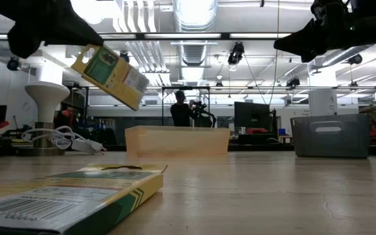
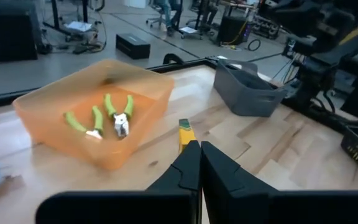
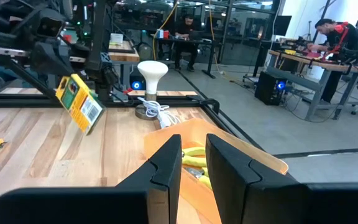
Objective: Pick & Place School Supplies
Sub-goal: Put the crayon box into the light black bin
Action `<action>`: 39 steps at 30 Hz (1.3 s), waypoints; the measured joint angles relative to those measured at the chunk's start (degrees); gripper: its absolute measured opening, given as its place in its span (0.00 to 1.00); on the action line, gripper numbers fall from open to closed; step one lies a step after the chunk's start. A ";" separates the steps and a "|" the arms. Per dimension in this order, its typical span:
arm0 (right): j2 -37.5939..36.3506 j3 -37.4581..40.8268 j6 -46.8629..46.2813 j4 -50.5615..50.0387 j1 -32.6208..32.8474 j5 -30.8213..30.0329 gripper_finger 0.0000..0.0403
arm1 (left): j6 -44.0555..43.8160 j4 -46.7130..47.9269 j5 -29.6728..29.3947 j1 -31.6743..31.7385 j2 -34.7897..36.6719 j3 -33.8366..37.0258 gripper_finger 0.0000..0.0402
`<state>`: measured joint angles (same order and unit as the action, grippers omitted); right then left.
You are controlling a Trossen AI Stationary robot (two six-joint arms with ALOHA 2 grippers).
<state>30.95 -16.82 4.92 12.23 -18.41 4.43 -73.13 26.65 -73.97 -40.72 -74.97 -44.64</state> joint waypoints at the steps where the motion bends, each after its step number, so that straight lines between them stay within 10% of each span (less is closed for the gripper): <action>1: -0.01 0.00 0.01 0.00 0.02 0.00 0.17 | 3.07 -2.91 0.33 0.34 -0.52 0.00 0.01; 18: -0.01 0.00 0.01 0.00 0.02 0.00 0.17 | 60.44 -40.03 14.80 4.30 -2.94 0.00 0.01; 39: 0.00 0.01 -4.22 0.12 0.02 0.00 0.17 | 72.24 -47.73 28.47 12.85 -2.85 0.00 0.01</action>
<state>30.95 -16.81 0.70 12.35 -18.39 4.43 -0.89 -21.08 -45.50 -27.87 -77.82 -44.64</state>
